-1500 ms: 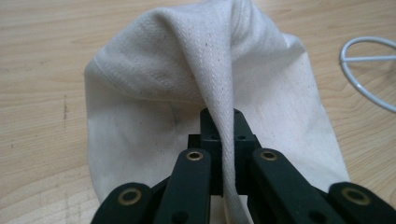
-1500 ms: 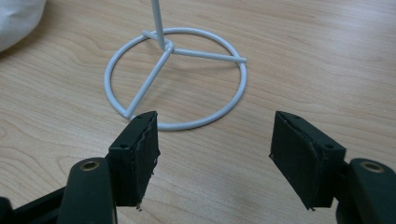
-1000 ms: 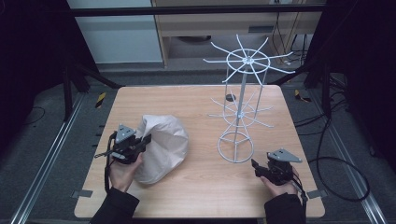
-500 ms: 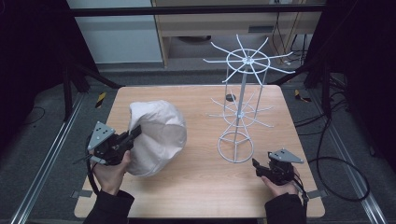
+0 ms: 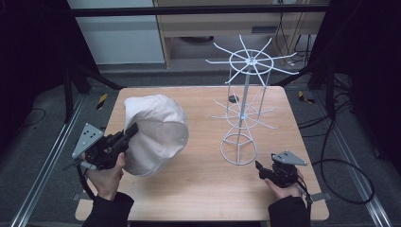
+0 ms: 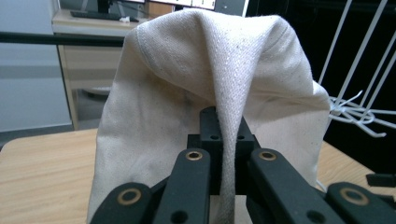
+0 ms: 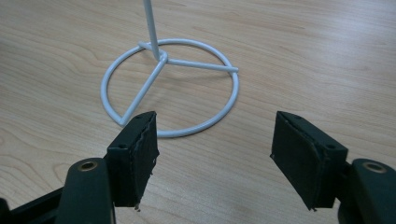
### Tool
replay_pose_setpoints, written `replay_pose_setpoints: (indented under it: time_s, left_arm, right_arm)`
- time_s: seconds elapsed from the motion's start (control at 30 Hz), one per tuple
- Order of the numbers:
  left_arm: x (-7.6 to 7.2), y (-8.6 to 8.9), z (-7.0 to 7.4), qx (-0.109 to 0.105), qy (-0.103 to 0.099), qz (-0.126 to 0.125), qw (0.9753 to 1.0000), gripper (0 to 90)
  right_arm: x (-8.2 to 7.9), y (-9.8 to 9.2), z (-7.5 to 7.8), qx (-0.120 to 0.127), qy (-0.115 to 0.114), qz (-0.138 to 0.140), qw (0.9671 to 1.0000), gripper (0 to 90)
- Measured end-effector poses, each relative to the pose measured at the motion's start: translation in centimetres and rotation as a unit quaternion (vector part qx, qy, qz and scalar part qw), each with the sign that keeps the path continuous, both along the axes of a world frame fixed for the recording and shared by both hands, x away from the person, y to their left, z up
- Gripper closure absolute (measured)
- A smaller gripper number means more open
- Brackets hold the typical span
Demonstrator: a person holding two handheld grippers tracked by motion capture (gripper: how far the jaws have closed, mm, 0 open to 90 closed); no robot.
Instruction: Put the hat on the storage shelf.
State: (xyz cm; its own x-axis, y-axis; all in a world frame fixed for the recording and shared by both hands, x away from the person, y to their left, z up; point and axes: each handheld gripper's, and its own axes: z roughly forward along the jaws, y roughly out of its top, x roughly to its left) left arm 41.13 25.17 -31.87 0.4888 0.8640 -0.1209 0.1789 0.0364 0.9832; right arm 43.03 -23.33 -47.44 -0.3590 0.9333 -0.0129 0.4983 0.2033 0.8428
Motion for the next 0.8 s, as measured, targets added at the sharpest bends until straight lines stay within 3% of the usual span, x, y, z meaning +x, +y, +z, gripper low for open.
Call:
replay_pose_setpoints:
  time_s: [0.47,0.8]
  left_arm:
    - [-1.4,0.1,2.4,-0.027,-0.052,-0.013,0.9982,88.0]
    - [-1.3,-0.3,3.9,-0.056,-0.082,-0.028,0.9947,88.0]
  right_arm:
    - [0.0,0.0,-0.1,-0.003,0.001,-0.002,1.0000,31.3]
    - [0.0,0.0,-0.2,-0.005,0.000,-0.004,1.0000,31.2]
